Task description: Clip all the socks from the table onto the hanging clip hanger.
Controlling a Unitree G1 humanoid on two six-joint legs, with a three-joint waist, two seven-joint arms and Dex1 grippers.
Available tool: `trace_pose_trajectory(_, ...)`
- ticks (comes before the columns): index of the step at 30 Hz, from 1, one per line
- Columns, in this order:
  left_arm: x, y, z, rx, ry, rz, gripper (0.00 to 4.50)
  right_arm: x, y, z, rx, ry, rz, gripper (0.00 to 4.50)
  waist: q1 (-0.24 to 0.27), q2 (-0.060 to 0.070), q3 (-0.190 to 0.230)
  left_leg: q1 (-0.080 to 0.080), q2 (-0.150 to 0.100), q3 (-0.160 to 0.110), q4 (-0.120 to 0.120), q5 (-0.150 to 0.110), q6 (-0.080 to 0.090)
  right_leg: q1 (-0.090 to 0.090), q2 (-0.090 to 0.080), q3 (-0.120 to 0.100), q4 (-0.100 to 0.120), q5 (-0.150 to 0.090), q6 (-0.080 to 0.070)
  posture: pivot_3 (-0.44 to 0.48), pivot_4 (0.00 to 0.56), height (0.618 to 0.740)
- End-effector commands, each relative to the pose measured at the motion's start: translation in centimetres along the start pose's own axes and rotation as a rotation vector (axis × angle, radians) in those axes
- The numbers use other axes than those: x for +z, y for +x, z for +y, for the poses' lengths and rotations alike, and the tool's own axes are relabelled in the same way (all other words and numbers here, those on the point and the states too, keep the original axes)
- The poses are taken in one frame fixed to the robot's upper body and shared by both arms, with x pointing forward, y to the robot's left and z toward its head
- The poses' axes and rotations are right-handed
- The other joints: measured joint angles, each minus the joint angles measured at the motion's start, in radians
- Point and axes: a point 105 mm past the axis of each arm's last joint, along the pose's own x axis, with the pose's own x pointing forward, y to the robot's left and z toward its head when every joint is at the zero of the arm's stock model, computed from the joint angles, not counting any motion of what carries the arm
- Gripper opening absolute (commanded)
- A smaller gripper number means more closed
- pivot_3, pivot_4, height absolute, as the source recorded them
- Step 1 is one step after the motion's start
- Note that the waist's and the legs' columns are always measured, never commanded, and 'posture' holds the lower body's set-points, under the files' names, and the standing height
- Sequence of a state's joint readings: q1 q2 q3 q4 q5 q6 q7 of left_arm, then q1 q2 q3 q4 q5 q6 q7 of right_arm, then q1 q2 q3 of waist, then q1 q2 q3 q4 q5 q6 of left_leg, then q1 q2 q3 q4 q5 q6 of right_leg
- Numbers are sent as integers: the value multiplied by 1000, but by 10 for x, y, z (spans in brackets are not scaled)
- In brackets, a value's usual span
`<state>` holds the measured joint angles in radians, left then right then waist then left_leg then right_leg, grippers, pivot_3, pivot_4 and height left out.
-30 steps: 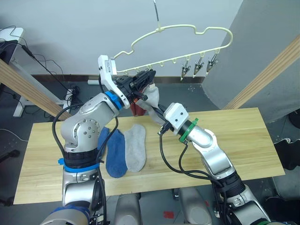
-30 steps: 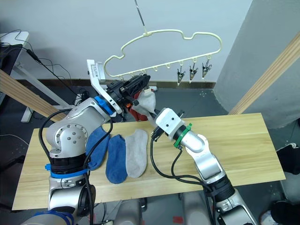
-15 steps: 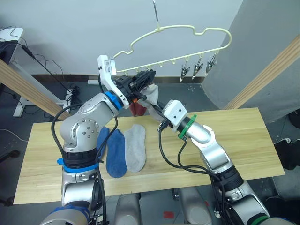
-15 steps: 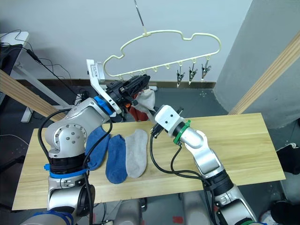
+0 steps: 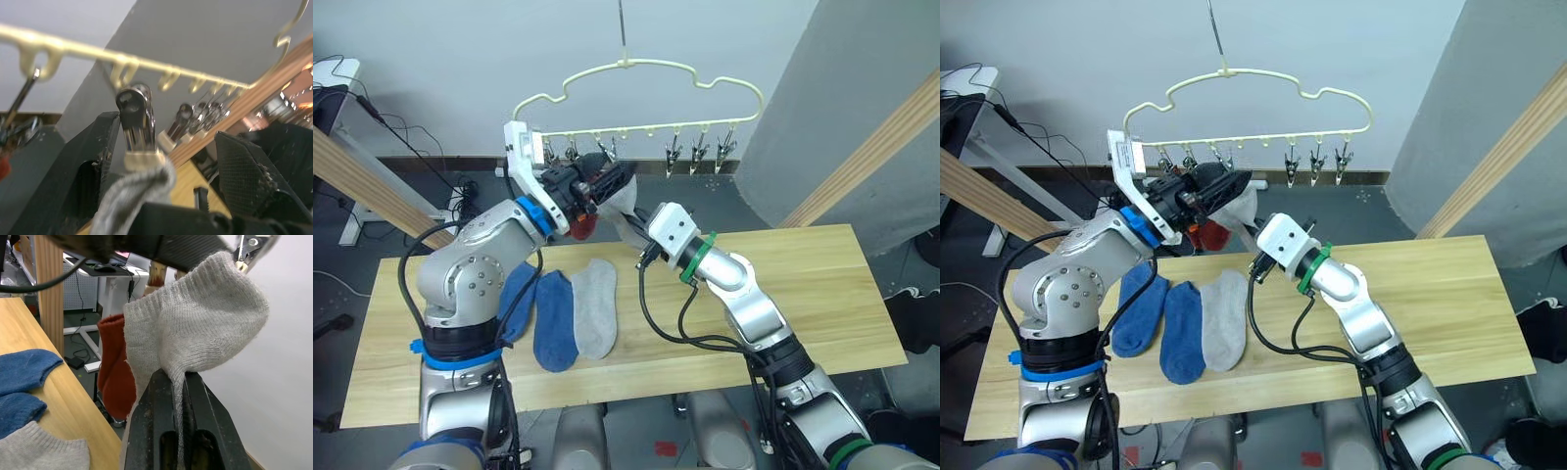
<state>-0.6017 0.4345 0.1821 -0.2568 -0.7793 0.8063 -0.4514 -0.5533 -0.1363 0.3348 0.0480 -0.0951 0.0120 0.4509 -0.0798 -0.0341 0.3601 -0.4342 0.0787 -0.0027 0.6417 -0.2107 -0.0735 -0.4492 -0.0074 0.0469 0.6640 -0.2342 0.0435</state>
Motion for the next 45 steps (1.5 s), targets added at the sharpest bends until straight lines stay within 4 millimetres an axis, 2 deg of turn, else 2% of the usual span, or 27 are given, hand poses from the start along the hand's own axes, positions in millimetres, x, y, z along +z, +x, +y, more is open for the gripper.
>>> trace_pose_trajectory(1,6,-6,-8,-39,85,-11,3462,10,3,-1,6,12,-32,0,0,0,0,0,0,0,0,0,0,0,0,0,0,0,0,-113,357,740)
trace_pose_trajectory(9,-4,-13,-7,-48,109,22,3462,9,3,0,15,14,-22,0,4,0,0,0,0,0,0,0,0,0,0,0,0,0,0,-108,358,740)
trace_pose_trajectory(17,-4,-12,-5,-34,108,17,3462,8,2,5,31,9,-14,0,8,0,0,0,0,0,0,0,0,0,0,0,0,0,0,-111,356,740)
trace_pose_trajectory(23,-10,-17,-2,-24,117,42,3462,-6,-23,21,116,33,63,0,18,0,0,0,0,0,-1,0,0,0,0,0,0,0,0,-111,354,740)
trace_pose_trajectory(33,-13,-14,-7,-45,142,38,3462,-10,-37,26,136,40,128,0,21,0,0,0,0,1,0,0,0,-1,0,0,1,-2,3,-121,347,740)
trace_pose_trajectory(37,-12,-15,-9,-68,186,39,3462,-18,-53,36,188,91,211,0,23,0,0,0,0,1,0,0,0,-1,0,0,0,-2,3,-116,340,740)
trace_pose_trajectory(42,-12,-13,-12,-87,231,12,3462,-44,-84,47,233,176,434,0,23,0,0,0,0,1,0,0,0,-1,0,0,0,0,0,-120,341,740)
trace_pose_trajectory(45,-15,-13,-16,-104,241,12,3462,-63,-105,58,270,208,558,0,23,0,0,0,0,1,0,0,0,-1,0,0,1,-2,4,-125,344,740)
